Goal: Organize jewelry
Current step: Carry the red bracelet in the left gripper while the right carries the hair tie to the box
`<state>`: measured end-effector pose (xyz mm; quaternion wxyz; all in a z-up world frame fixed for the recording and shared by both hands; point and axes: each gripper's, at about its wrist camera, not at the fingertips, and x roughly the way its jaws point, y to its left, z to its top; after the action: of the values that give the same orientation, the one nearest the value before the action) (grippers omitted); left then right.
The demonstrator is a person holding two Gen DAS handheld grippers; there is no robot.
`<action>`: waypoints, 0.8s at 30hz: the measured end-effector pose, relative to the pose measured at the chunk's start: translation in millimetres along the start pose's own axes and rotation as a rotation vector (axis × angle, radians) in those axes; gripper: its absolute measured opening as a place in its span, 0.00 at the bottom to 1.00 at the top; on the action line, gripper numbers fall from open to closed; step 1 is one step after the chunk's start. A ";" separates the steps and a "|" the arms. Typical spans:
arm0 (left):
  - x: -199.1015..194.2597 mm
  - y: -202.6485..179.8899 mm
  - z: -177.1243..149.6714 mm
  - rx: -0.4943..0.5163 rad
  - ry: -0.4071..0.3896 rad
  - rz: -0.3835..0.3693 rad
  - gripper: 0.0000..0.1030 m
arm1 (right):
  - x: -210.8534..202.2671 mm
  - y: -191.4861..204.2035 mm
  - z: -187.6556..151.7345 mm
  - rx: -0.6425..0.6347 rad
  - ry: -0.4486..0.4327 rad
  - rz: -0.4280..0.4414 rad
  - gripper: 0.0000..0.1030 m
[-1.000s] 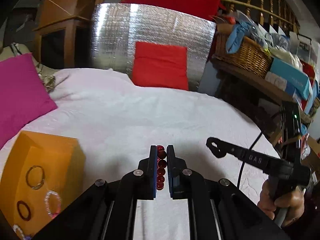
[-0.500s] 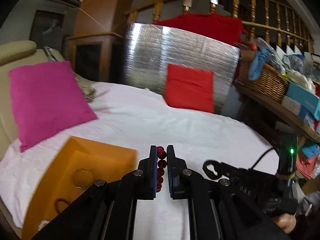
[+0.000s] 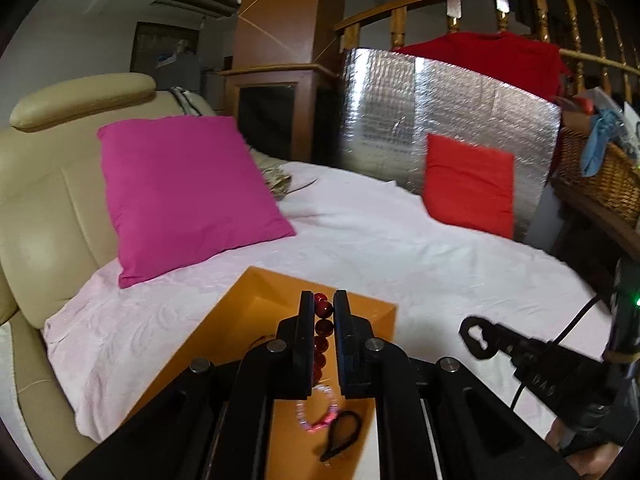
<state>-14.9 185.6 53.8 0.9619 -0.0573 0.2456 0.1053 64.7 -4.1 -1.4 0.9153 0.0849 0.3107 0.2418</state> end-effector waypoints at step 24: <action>45.2 36.2 -21.6 0.038 0.176 0.158 0.09 | 76.5 70.8 25.4 -0.065 0.024 0.125 0.09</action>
<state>5.6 225.1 10.9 0.9262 -0.0286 0.3351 0.1704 105.4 95.2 0.0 0.8969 0.0712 0.3079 0.3094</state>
